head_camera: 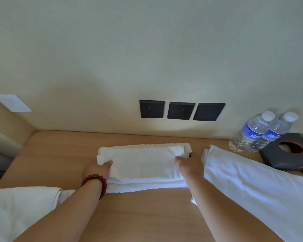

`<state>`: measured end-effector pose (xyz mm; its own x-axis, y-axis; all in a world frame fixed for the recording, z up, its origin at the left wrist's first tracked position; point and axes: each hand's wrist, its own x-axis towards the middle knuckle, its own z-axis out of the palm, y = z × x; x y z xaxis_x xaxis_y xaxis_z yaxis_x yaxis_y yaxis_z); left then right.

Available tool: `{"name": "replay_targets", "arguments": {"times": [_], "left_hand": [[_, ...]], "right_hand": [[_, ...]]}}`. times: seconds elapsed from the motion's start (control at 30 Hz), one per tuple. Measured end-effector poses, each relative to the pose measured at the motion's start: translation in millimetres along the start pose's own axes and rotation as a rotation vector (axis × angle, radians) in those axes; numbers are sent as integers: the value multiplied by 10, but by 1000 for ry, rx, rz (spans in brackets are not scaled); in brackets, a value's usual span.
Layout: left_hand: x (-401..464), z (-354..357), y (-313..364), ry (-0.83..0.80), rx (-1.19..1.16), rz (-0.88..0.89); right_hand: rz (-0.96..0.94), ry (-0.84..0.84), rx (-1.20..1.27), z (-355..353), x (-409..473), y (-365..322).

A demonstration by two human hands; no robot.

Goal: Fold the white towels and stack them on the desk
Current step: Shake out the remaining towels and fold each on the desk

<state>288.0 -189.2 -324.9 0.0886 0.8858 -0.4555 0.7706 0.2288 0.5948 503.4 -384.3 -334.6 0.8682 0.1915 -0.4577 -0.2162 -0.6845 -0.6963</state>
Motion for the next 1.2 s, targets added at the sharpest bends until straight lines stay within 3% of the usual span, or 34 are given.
{"name": "replay_targets", "arguments": {"times": [0.2,0.3,0.4,0.57,0.7,0.8,0.97,1.2], "left_hand": [[43,-61,-40,-18,-18,-40],[111,-116,-97,-35,32,-89],[199,-110,-152,-78,39,-144],[255,-121,-126,-307,-130,-206],[315,-105,-199,-371,-210,-272],[359,-88,-189,-429,-268,-293],[134,-175,91,-410,-402,-117],[-172,-168,542,-500,-454,-39]], "right_hand": [[37,90,-288,96,15,-61],[96,49,-360,106,76,-42],[135,-32,-273,59,139,-57],[193,-169,21,-95,283,-43],[307,-379,56,-163,274,-43],[317,-419,84,-163,296,4],[283,-469,164,-257,160,-71],[181,-360,320,-753,110,-113]]}}
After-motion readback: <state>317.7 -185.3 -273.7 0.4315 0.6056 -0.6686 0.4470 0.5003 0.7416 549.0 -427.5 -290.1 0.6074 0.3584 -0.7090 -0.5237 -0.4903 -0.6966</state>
